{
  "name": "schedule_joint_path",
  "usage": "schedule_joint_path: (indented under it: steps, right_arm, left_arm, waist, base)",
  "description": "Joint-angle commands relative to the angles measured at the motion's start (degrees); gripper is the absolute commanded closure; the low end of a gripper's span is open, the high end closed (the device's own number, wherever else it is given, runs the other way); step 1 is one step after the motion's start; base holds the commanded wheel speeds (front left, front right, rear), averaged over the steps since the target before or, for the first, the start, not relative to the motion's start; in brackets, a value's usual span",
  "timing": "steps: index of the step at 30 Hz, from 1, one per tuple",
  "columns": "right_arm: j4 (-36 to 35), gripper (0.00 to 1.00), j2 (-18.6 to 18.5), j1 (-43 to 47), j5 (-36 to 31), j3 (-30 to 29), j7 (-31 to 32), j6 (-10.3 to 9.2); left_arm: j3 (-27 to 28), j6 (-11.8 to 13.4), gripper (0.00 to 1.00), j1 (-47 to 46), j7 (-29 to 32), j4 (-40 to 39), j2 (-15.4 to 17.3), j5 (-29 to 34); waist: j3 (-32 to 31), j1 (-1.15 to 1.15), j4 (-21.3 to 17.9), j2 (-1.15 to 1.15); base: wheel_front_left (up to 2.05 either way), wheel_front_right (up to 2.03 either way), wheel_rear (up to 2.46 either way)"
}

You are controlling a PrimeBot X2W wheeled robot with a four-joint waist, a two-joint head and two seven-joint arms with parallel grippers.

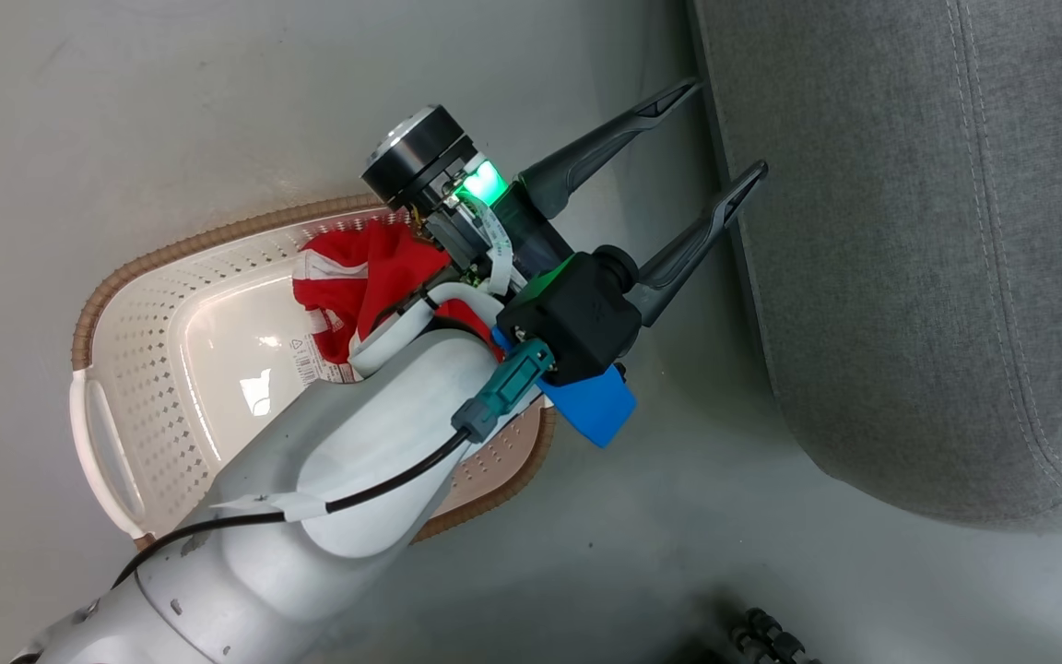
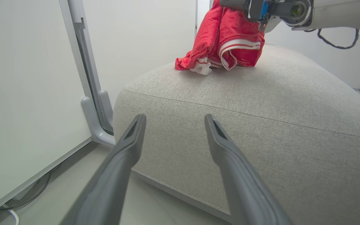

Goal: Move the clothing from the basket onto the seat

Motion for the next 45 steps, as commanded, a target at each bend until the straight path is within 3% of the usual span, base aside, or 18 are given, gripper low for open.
schedule_joint_path:
  steps: [1, 6, 7, 8, 9, 14, 21, 31, 39, 45]
  right_arm:
    - [2.3, 1.00, 0.9, 2.4, -0.2, 0.2, 0.0, 0.01]
    - [6.2, 1.00, 2.6, 4.3, 0.3, 0.2, 0.0, 0.01]
    - [6.8, 0.73, 2.9, 4.7, 0.6, 0.2, 0.0, 0.01]
    - [7.3, 0.53, 3.0, 5.0, 0.6, 0.3, 0.0, 0.01]
    - [7.5, 0.00, 3.0, 5.2, 0.5, 0.4, 0.0, 0.01]
    - [6.4, 0.00, 3.8, 8.3, -0.4, 1.4, 0.0, 0.01]
    - [3.3, 0.00, 5.8, 20.0, -1.3, 1.5, 0.0, 0.01]
    - [-9.9, 0.00, 9.4, 34.7, -0.7, 3.3, 0.0, 0.02]
    - [-22.0, 0.00, 12.2, 41.0, -0.5, 10.9, 0.0, 0.01]
    - [-25.9, 0.00, 12.7, 43.6, -0.4, 17.0, 0.0, 0.01]
  left_arm:
    - [-0.1, 0.0, 0.00, -1.1, -0.2, 0.2, 0.0, -0.1]
    - [-0.2, -0.1, 0.00, -1.6, -0.3, 0.5, -0.1, -0.4]
    - [-0.1, 0.0, 0.00, -1.7, -0.3, 0.5, -0.2, -0.5]
    - [-0.1, 0.2, 0.00, -1.7, -0.3, 0.6, -0.2, -0.5]
    - [0.0, 0.4, 0.00, -1.6, -0.3, 0.6, -0.2, -0.6]
    - [0.6, 1.1, 0.00, 0.8, -0.4, 0.5, -0.4, -1.5]
    - [2.9, 2.6, 0.00, 6.2, -0.4, -0.7, -0.2, -3.4]
    - [9.9, 5.7, 0.00, 16.7, -0.3, -2.5, 1.3, -5.9]
    - [18.0, 8.2, 0.00, 25.9, -0.3, -4.4, 2.6, -7.0]
    - [24.4, 9.1, 0.00, 30.6, -0.3, -6.2, 2.6, -6.3]
  waist:
    - [0.0, -0.01, 0.1, 0.00]
    - [-0.5, -0.01, 0.3, 0.00]
    - [-0.8, -0.01, 0.4, 0.00]
    - [-1.1, -0.01, 0.4, 0.00]
    - [-1.4, -0.01, 0.4, 0.00]
    - [-5.1, -0.01, 0.5, 0.00]
    - [-13.3, -0.01, 0.7, 0.00]
    - [-23.4, -0.01, 1.8, 0.00]
    - [-29.4, -0.01, 6.4, 0.00]
    - [-32.3, -0.01, 11.1, 0.00]
  base:
    - [0.00, 0.00, 0.00]
    - [0.00, 0.00, 0.00]
    - [0.00, 0.00, 0.00]
    - [0.00, 0.00, 0.00]
    - [0.00, 0.00, 0.00]
    - [0.00, 0.00, 0.00]
    - [0.00, 0.00, 0.00]
    - [0.00, 0.00, 0.00]
    - [0.00, 0.00, 0.00]
    - [0.00, 0.00, 0.00]
